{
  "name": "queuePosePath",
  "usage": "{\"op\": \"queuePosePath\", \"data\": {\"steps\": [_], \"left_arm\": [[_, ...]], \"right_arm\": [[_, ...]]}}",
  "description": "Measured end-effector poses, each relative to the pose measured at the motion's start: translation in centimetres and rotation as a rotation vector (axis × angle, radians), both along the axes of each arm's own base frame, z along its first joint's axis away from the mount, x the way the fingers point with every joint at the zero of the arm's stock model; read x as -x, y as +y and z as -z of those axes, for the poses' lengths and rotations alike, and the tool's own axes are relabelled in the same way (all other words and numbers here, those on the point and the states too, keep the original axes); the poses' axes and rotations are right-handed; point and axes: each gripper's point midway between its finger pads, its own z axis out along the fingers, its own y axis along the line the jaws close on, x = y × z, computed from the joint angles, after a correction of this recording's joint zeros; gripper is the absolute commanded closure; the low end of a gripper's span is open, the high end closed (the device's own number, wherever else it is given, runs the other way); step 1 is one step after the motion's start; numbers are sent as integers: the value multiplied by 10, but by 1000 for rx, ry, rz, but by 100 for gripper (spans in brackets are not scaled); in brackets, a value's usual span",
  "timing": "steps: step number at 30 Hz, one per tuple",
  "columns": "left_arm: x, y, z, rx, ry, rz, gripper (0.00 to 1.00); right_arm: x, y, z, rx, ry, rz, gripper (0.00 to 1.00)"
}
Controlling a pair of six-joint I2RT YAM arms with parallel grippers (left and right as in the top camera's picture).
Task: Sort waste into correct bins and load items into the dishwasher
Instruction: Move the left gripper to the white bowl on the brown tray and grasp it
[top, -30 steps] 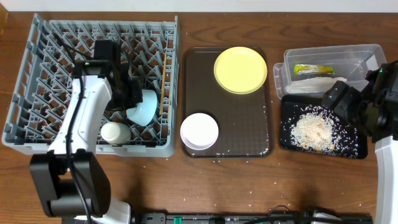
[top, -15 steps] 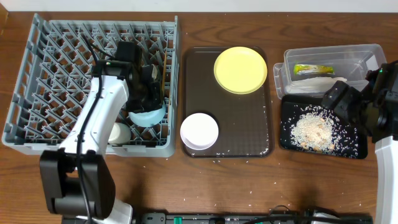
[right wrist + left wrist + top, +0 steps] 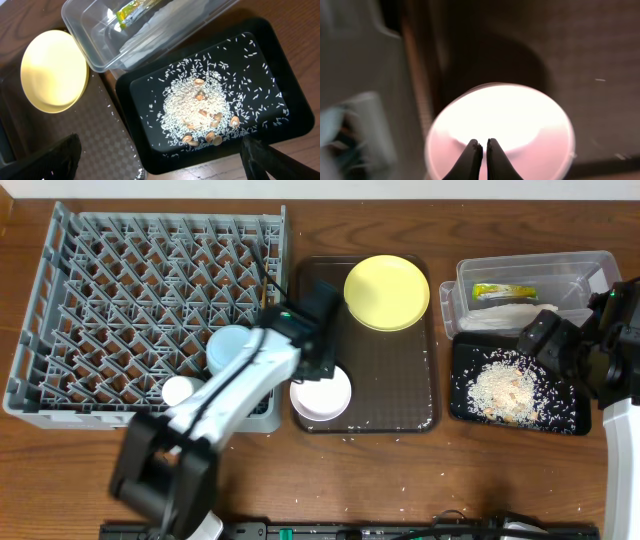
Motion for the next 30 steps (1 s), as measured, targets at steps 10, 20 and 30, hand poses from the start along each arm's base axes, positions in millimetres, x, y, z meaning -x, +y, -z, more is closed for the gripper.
{"op": "queuePosePath", "data": {"steps": [10, 20, 30], "left_arm": [[43, -107, 58, 217, 181, 159, 91], [25, -92, -48, 192, -59, 282, 40], [11, -50, 53, 97, 123, 234, 62]], "right_arm": [[0, 0, 0, 0, 0, 0, 1], [0, 0, 0, 0, 0, 0, 1], [0, 0, 0, 0, 0, 0, 1]]}}
